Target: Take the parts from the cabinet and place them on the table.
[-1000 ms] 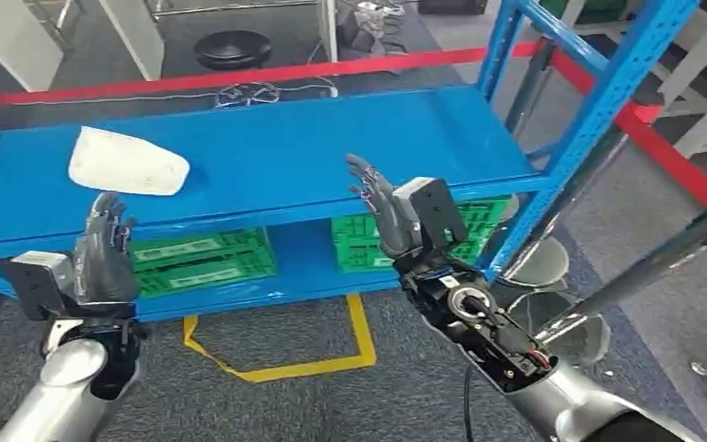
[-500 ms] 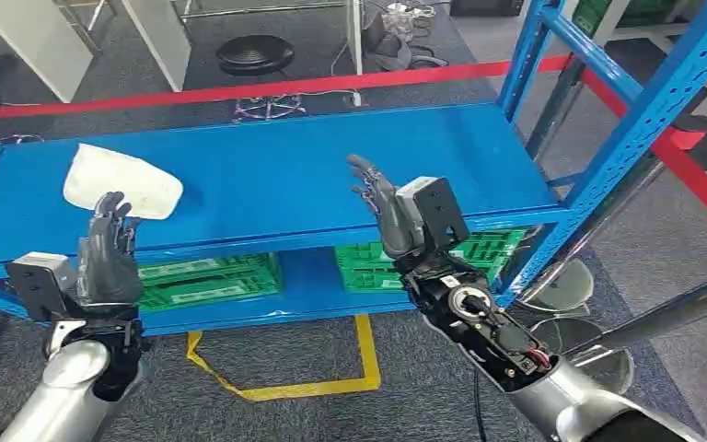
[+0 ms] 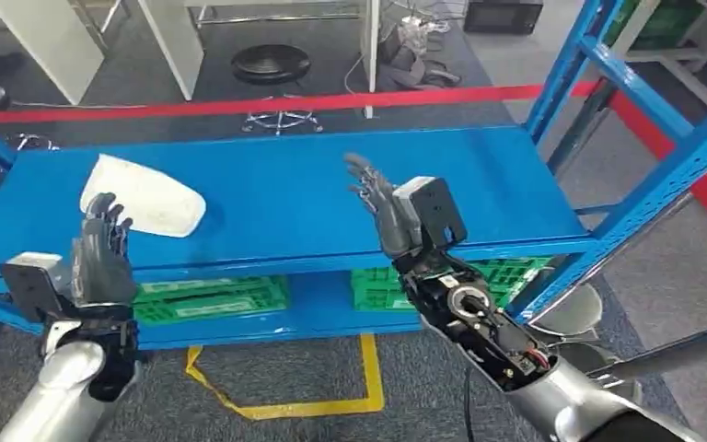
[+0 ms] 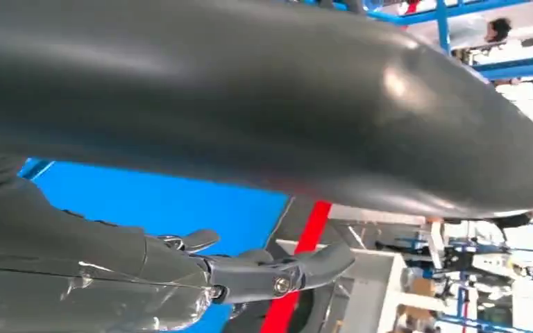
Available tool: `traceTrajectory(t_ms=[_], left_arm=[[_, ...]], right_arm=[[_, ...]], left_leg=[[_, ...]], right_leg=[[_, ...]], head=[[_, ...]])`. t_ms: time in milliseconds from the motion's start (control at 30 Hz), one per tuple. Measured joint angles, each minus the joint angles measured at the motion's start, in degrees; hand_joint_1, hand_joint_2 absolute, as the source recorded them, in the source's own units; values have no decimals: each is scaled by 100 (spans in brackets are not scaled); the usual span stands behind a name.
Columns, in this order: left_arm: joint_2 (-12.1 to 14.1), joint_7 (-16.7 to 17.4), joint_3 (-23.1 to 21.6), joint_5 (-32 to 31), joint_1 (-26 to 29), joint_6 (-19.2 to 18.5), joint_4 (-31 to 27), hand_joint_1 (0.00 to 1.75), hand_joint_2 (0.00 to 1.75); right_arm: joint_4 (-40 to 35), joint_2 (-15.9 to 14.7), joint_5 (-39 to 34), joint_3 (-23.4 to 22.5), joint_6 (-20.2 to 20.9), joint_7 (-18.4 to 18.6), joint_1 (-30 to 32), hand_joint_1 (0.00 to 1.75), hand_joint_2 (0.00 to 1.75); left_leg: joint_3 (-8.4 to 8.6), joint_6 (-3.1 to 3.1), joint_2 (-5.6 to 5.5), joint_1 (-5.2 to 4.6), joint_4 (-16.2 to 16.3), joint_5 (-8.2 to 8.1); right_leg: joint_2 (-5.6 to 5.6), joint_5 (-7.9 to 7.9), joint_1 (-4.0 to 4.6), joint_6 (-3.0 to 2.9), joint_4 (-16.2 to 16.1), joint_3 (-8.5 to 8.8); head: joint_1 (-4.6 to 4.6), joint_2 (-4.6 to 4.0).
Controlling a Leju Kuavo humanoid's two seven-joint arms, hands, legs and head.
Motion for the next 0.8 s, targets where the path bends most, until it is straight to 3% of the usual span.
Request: traceTrajectory(t_ms=[33, 67, 100, 133, 200, 233, 267, 333, 400, 467, 533, 567, 600, 633, 700, 733, 767, 800], left_arm=[[0, 0, 0, 2, 9, 0, 0, 0, 0], [0, 2, 0, 4, 25, 0, 0, 0, 0], [0, 2, 0, 7, 36, 0, 0, 0, 0], [-2, 2, 0, 7, 37, 0, 0, 0, 0], [-7, 4, 0, 7, 31, 0, 0, 0, 0], [-9, 4, 0, 7, 28, 0, 0, 0, 0], [-9, 9, 0, 9, 25, 2, 0, 0, 0], [-11, 9, 0, 7, 33, 2, 0, 0, 0], [0, 9, 0, 9, 30, 11, 0, 0, 0], [2, 9, 0, 7, 4, 13, 0, 0, 0], [2, 9, 0, 7, 32, 13, 0, 0, 0], [2, 11, 0, 7, 47, 13, 0, 0, 0], [4, 11, 0, 7, 55, 13, 0, 0, 0], [4, 11, 0, 9, 53, 13, 0, 0, 0], [11, 11, 0, 9, 41, 13, 0, 0, 0], [11, 11, 0, 9, 26, 24, 0, 0, 0], [7, 11, 0, 7, 7, 28, 0, 0, 0], [4, 11, 0, 7, 2, 28, 0, 0, 0]], right_arm=[[2, -2, 0, 0, 0, 2, 17, 0, 0], [4, -2, 0, 2, 0, 2, 31, 0, 0], [7, -2, 0, 2, 0, 4, 33, 0, 0], [4, -2, 0, 0, 0, 4, 27, 0, 0], [4, -2, 0, 0, 0, 4, 20, 0, 0], [9, -2, 0, 0, 0, 4, 19, 0, 0], [9, -2, 0, 2, 0, 7, 19, 0, 0], [13, -2, 20, 4, 2, 11, 25, 0, 0], [13, -2, 28, 4, 4, 9, -7, 0, 0], [13, -2, 61, 0, 11, 7, -9, 0, 0], [15, -2, 68, 2, 17, 9, 4, 0, 0], [20, -2, 70, 2, 15, 9, 4, 0, 0], [24, -2, 72, 2, 17, 11, 4, 0, 0], [26, -2, 72, 2, 15, 9, 3, 0, 0], [28, -2, 74, 2, 15, 9, -1, 0, 0], [28, -2, 74, 2, 15, 9, -8, 0, 0], [33, -2, 74, 2, 15, 9, -20, 0, 0], [46, -2, 76, 2, 18, 9, -29, 0, 0]], left_leg=[[13, -2, -20, 0, 6, -25], [35, -9, -49, 1, 11, -48], [60, -19, -79, 4, 17, -72], [84, -34, -103, 8, 38, -100], [128, -89, -165, 20, 124, -184], [112, -128, -186, -13, 163, -213], [83, -148, -213, -6, 192, -213], [69, -213, -233, 13, 162, -179], [48, -268, -218, 27, 222, -233], [-262, -351, -52, 29, 882, -616], [-780, -406, 1, 67, 1905, -1010], [-931, -420, 10, 80, 2170, -1052], [-915, -421, 14, 87, 2093, -948], [-752, -412, 17, 91, 1756, -747], [-161, -374, 71, 91, 647, -272], [57, -345, 170, 83, 249, -215], [71, -301, 161, 43, 182, -239], [63, -270, 124, 38, 192, -248]], right_leg=[[1, -120, -6, 23, 416, -260], [0, -92, -18, 42, 604, -431], [0, 86, -37, 55, 473, -435], [0, 371, -55, 65, 110, -327], [55, 1038, -95, 81, -1054, 134], [150, 929, -88, 75, -1221, 209], [148, 957, -98, 13, -1244, 268], [124, 970, -43, -51, -1233, 251], [64, 1020, -100, -134, -1292, 286], [33, 1025, -107, -170, -1308, 294], [-17, 1020, -98, -176, -1307, 282], [-38, 1015, -97, -181, -1306, 280], [-57, 1012, -98, -179, -1306, 281], [-73, 1005, -98, -177, -1306, 287], [-104, 983, -100, -147, -1306, 319], [-117, 966, -77, -121, -1306, 327], [-122, 939, -42, -77, -1292, 310], [-134, 939, -45, -60, -1308, 322]], head=[[9, 0], [33, 0], [61, 0], [76, 0], [120, 0], [124, 0], [111, 0], [81, 0], [101, 0], [-29, 0], [-57, 0], [-57, 0], [-59, 0], [-64, 0], [-70, 0], [-74, 0], [-83, 0], [-33, 0]])
